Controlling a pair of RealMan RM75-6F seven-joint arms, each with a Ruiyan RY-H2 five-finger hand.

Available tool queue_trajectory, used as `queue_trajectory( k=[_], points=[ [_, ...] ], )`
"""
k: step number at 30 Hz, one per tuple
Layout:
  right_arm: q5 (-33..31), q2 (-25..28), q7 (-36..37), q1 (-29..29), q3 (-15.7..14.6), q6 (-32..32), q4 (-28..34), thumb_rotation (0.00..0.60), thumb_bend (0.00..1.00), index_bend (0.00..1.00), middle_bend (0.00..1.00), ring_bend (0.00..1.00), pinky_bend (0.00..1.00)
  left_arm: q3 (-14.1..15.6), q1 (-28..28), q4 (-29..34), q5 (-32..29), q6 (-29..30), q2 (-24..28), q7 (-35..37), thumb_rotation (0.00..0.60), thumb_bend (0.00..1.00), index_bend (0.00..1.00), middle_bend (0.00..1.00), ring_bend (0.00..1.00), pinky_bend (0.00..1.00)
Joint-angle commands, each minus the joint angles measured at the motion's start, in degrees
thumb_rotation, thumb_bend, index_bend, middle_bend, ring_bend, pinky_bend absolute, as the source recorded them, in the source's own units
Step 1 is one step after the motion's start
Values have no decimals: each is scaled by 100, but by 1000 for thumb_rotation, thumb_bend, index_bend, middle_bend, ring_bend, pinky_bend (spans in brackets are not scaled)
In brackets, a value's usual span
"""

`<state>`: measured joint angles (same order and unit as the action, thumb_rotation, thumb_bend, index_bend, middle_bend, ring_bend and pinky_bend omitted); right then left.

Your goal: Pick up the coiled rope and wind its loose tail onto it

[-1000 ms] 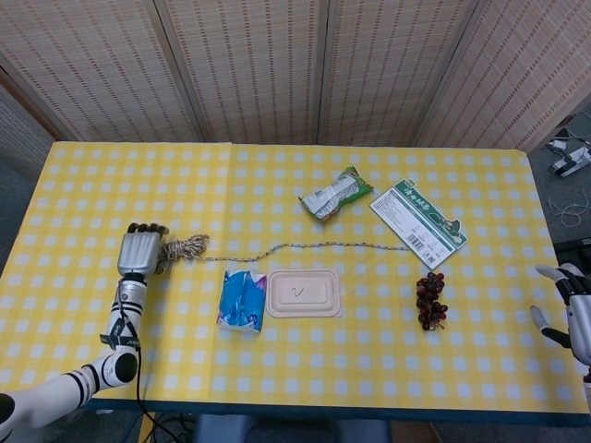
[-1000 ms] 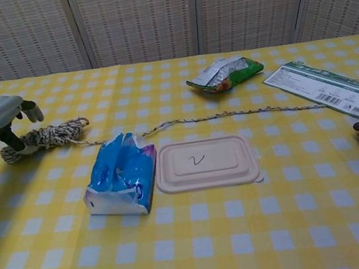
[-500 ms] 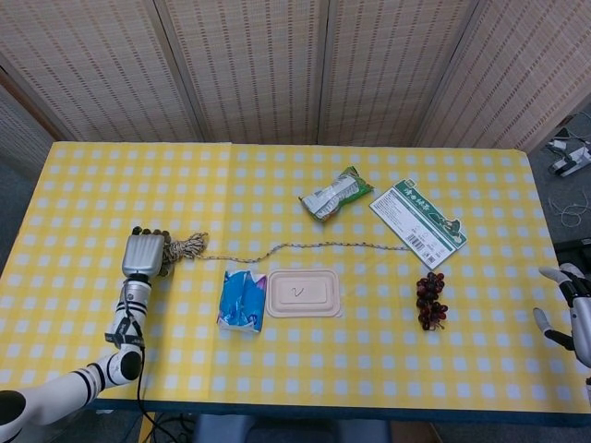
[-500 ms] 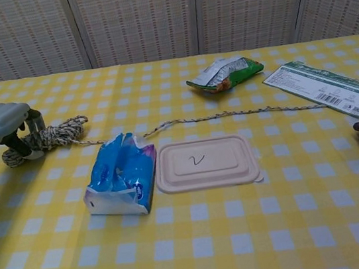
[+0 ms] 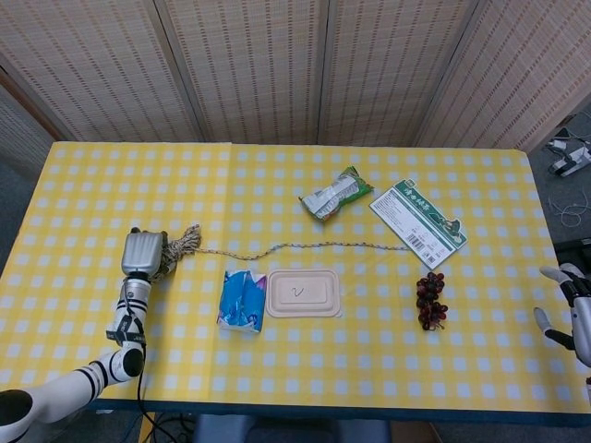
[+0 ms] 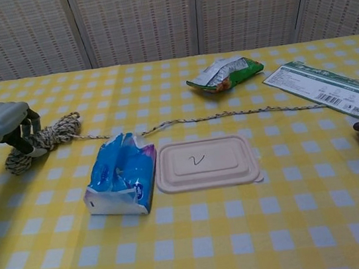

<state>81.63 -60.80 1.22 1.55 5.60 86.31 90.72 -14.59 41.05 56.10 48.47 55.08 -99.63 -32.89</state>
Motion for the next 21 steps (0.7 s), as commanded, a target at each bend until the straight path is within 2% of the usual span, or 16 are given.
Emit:
queue_trajectory(
  k=[1,6,9,13,18,21],
  points=[
    [0,10,4,1,6,1,9,600,280,239,298,299,366,-44,-20,27,113,31,46,221,537,246,665,678,507,269],
    [42,83,-18,32,28,-4,86,600,280,239,298,300,366,-85,-94,122,644,283,226,937,572,246,700,726,540,300],
    [101,161,3,92,46,-53,188,600,281,239,298,300,366,-131,-134,240,972,504,357,1375,571,246,709,738,551,318],
    [226,329,-6,282,91,-245,373,600,321,239,305,300,366,-286,-210,639,1357,877,618,2022,577,246,709,738,552,330],
    [302,554,-108,700,218,-725,671,600,354,261,337,301,366,-427,-279,1232,1653,1299,940,2233,589,246,706,738,554,344],
    [233,614,-253,1008,309,-1132,826,600,364,297,343,303,366,-435,-306,1587,1723,1382,1121,2134,571,246,702,738,554,344]
  ],
)
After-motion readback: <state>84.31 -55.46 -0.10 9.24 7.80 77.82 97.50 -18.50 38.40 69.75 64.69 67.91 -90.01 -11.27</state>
